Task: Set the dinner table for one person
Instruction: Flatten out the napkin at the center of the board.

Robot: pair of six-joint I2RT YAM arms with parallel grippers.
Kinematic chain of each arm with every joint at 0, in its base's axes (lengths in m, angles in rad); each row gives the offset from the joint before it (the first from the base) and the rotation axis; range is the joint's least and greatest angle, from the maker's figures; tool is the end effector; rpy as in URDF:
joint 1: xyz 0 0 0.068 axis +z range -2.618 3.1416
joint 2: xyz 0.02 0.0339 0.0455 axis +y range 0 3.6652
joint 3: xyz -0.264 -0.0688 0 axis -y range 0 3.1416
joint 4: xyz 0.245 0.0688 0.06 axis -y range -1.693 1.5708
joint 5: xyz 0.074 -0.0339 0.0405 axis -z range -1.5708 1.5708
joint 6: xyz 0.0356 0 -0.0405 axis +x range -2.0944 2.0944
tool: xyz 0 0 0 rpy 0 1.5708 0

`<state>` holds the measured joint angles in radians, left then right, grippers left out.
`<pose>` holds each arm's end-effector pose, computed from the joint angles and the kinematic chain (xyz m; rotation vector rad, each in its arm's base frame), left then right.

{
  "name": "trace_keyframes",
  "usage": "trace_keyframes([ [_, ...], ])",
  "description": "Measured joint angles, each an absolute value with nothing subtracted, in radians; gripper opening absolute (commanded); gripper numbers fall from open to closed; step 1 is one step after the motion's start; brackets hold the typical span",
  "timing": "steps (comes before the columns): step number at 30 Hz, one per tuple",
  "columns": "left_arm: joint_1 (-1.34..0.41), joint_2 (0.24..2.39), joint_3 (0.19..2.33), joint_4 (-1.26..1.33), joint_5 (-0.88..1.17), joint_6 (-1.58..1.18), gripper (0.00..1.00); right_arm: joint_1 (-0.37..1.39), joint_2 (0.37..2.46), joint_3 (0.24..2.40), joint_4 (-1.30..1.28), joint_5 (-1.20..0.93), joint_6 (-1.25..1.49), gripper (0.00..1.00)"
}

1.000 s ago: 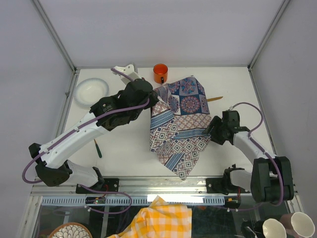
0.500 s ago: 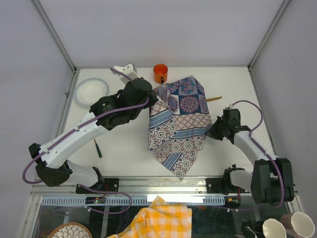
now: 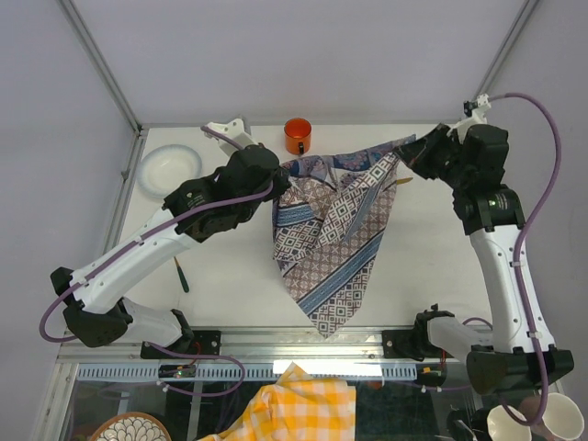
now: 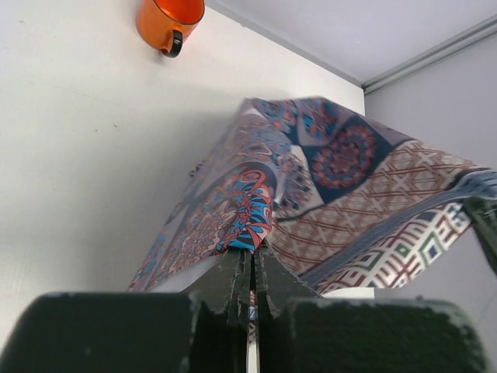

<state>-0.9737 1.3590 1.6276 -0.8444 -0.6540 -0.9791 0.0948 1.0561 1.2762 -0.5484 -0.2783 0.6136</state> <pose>0.1700 -0.2116 0.4388 -0.3783 2.0231 -0.5262 0.2166 0.0304 0.4204 0.3106 1.9312 0.7388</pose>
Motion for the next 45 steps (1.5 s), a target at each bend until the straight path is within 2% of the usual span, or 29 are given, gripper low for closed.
trace_keyframes([
  [17, -0.966, 1.319, 1.628, -0.857, -0.675, -0.988, 0.00, 0.095, 1.251, 1.686, -0.581, -0.327, 0.645, 0.00],
  [24, -0.966, 1.208, 1.654, -0.852, -0.675, -0.986, 0.00, 0.095, 1.258, 1.842, -0.519, -0.349, 0.609, 0.00],
  [32, -0.966, 1.013, 1.721, -0.855, -0.719, -0.993, 0.00, 0.089, 1.329, 2.163, -0.546, -0.305, 0.530, 0.00],
  [37, -0.966, 0.884, 1.697, -0.867, -0.788, -1.011, 0.20, 0.088, 1.334, 2.262, -0.553, -0.267, 0.502, 0.00],
  [39, -0.966, 0.855, 1.695, -0.893, -0.816, -1.009, 0.34, 0.088, 1.347, 2.296, -0.554, -0.266, 0.502, 0.00],
  [45, -0.966, 0.887, 1.696, -0.897, -0.851, -0.999, 0.56, 0.088, 1.404, 2.346, -0.559, -0.266, 0.503, 0.00],
])
